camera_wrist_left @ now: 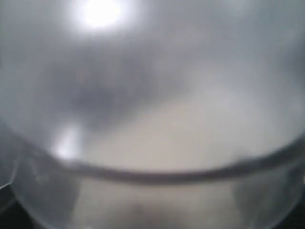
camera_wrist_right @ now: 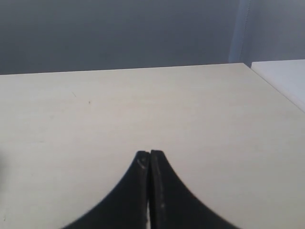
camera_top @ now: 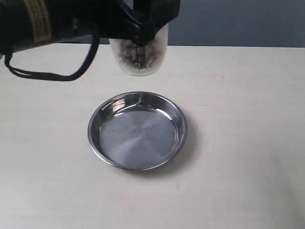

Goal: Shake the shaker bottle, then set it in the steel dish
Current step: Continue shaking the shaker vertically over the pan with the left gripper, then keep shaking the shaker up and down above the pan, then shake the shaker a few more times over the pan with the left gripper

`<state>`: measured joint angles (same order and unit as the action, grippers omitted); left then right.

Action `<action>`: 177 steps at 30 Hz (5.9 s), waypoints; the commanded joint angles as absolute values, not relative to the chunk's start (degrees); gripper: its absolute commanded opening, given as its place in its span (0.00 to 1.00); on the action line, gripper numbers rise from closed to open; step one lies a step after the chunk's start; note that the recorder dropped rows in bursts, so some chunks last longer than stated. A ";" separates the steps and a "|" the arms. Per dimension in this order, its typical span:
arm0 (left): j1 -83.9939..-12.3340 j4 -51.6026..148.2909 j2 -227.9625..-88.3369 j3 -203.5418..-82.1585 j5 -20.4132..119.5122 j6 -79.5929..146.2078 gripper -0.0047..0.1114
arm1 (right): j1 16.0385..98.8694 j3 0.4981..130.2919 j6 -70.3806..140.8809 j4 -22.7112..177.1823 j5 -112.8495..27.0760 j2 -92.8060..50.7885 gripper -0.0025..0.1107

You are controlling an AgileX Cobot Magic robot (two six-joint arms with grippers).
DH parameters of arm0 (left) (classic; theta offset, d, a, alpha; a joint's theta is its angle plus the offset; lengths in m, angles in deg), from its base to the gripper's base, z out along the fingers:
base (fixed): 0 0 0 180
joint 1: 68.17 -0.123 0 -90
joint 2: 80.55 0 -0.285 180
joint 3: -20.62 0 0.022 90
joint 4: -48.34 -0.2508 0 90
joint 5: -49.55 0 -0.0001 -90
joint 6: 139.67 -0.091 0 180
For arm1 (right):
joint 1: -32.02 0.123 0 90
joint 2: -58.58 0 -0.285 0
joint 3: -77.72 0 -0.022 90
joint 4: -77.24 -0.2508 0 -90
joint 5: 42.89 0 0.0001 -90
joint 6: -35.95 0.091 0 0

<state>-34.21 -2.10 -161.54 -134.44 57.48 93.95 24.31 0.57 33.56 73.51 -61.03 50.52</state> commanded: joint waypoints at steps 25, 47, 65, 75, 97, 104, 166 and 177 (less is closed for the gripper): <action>-34.37 5.41 -167.47 -127.98 67.98 82.59 0.04 | 24.11 0.50 33.45 73.47 -60.35 50.79 0.01; -35.11 12.68 -162.85 -123.62 69.85 79.97 0.04 | 24.11 0.50 33.45 73.47 -60.35 50.79 0.01; -36.31 23.53 -156.97 -128.90 71.33 63.66 0.04 | 24.11 0.50 33.45 73.47 -60.36 50.79 0.01; -36.29 24.57 -159.80 -125.52 68.80 68.05 0.04 | 24.11 0.50 33.45 73.47 -60.36 50.79 0.01; -35.62 26.04 -180.47 -118.06 73.13 72.41 0.04 | 24.11 0.50 33.45 73.47 -60.36 50.79 0.01; -35.61 23.87 -174.56 -120.35 71.83 68.83 0.04 | 24.11 0.50 33.45 73.47 -60.36 50.79 0.01; -38.07 28.65 -176.64 -125.82 70.95 63.65 0.04 | 24.11 0.50 33.45 73.47 -60.36 50.79 0.01; -39.07 28.08 -172.25 -124.46 72.75 62.07 0.04 | 24.11 0.50 33.45 73.47 -60.36 50.79 0.01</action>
<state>-39.03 27.02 -169.60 -126.56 71.69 62.33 24.31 0.57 33.56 73.51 -61.06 50.52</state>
